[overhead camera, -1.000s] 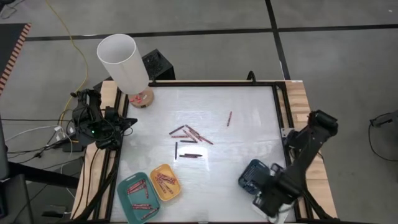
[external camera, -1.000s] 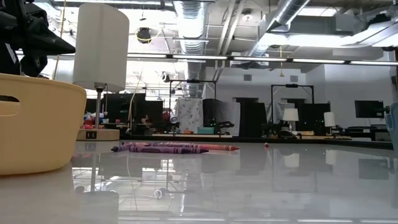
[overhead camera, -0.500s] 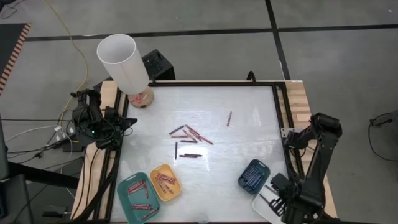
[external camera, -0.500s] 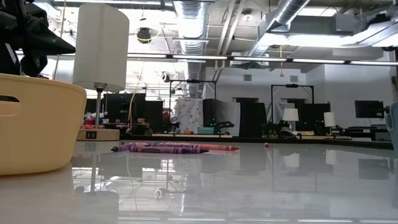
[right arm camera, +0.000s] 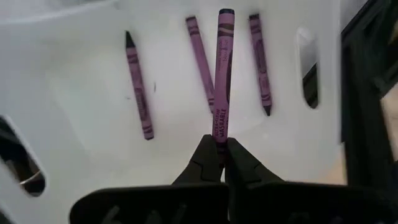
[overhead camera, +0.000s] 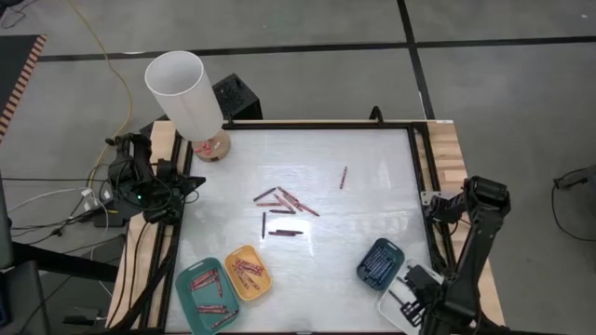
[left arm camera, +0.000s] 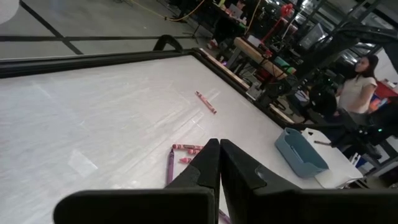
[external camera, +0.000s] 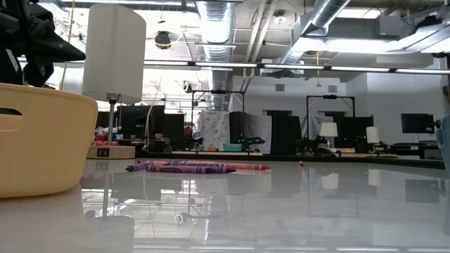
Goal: Sort crayons
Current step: Put the purple crayon into the white bin
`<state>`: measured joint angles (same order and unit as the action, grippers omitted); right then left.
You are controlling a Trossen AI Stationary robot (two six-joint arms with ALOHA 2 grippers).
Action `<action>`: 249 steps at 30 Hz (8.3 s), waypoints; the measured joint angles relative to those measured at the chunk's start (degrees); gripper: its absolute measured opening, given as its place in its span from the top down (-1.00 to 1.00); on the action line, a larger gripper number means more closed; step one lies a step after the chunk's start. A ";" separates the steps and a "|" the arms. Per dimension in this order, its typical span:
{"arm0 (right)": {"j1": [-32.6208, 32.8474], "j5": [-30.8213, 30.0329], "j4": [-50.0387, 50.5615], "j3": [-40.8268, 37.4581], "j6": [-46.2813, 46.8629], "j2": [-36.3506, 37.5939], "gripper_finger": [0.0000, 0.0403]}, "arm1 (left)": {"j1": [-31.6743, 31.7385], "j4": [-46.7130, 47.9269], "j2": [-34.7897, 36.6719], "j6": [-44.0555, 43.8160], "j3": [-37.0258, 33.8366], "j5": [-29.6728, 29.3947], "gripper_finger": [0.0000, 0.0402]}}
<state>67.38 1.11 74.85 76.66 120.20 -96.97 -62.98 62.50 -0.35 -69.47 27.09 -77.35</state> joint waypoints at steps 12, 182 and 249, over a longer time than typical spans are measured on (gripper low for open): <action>-0.01 3.53 -7.63 -9.30 -0.02 -0.26 0.99 | 0.02 0.00 -0.02 0.00 0.00 0.00 1.00; -5.74 -6.83 15.21 15.82 -17.89 4.57 1.00 | 0.00 0.02 -0.02 -0.13 0.00 0.01 1.00; -1.03 -0.66 2.16 8.22 -5.51 -11.14 1.00 | 0.02 0.09 -0.02 -0.04 0.00 -0.02 1.00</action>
<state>66.35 0.46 77.01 84.88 114.70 -108.12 -62.96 62.59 -0.36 -69.52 27.09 -77.36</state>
